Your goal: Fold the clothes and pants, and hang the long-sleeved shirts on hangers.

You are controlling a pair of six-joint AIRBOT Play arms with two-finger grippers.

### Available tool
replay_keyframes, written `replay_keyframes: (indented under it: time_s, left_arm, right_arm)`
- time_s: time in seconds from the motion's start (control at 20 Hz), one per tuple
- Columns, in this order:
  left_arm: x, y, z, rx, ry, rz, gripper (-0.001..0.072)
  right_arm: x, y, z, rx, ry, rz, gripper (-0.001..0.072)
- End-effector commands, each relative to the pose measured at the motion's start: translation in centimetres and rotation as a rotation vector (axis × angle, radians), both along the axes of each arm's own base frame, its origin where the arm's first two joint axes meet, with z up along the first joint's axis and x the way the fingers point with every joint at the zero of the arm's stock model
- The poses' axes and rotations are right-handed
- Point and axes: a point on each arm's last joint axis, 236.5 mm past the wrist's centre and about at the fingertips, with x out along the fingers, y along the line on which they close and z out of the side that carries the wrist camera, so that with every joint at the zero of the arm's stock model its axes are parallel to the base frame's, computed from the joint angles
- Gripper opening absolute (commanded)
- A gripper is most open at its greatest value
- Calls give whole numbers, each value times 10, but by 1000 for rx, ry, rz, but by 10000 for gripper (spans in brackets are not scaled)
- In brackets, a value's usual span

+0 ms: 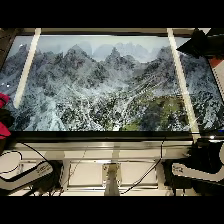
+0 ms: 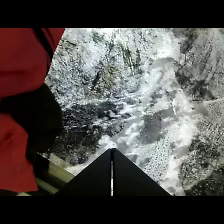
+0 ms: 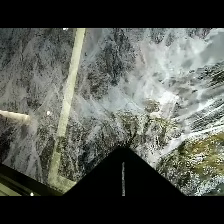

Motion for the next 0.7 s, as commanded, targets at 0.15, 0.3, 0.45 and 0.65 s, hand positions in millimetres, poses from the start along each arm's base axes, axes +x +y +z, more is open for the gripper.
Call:
replay_keyframes:
  time_s: [0.15,0.3,0.45,0.65]
  left_arm:
    - [-4,10,-4,27,26,14,15]
    - [-13,36,-16,96,100,49,15]
    - [-15,51,-42,67,154,76,65]
    - [-14,71,-77,32,208,105,527]
  right_arm:
    - [0,1,0,1,1,1,17]
    - [0,1,0,1,1,1,17]
    - [0,-1,0,-24,-16,16,18]
    - [0,-1,0,-21,-18,15,17]
